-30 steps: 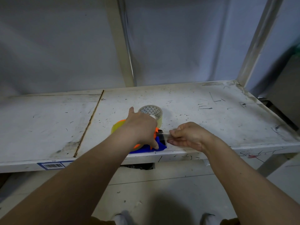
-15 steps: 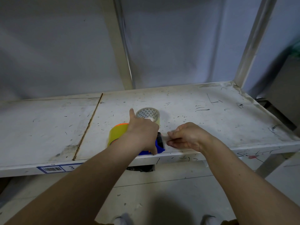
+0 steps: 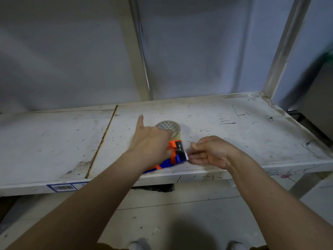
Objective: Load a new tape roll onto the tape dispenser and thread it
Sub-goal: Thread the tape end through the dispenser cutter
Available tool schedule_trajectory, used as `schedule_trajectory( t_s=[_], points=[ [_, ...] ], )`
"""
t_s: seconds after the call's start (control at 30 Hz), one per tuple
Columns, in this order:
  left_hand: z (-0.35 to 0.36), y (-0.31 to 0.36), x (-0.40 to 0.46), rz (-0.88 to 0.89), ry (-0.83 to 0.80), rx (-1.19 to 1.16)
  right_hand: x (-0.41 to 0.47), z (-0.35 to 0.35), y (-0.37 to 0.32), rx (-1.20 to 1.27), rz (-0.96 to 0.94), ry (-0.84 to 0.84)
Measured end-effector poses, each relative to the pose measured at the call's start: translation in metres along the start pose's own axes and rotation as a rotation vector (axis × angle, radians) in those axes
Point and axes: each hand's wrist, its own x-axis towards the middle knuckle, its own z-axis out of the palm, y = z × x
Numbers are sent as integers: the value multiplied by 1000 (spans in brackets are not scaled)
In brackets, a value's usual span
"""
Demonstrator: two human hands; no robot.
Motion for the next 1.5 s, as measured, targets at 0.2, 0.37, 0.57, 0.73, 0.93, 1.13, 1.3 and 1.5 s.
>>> schedule_trajectory(
  t_s=[0.2,0.37,0.57,0.73,0.93,1.13,1.3,1.5],
  points=[
    [-5,-21,2,-31,-70,-103,-2,3,-3,140,-41,-14],
    [-7,-20,11,17,-63,-147,3,11,0,143,-36,-12],
    [-20,-12,5,-33,-160,-623,-3,13,-4,177,-80,-38],
    [-4,4,0,14,-156,-274,-9,15,-9,166,-107,-58],
    [8,1,4,26,-86,-246,-15,-1,-15,-11,-119,-73],
    [9,-1,5,38,-101,-249,-14,-8,-15,-103,-77,-10],
    [9,-7,8,5,-92,-286,-15,-7,-18,-95,17,-63],
    [6,-9,8,-1,-107,-299,-21,-9,-24,-113,23,-77]
  ],
)
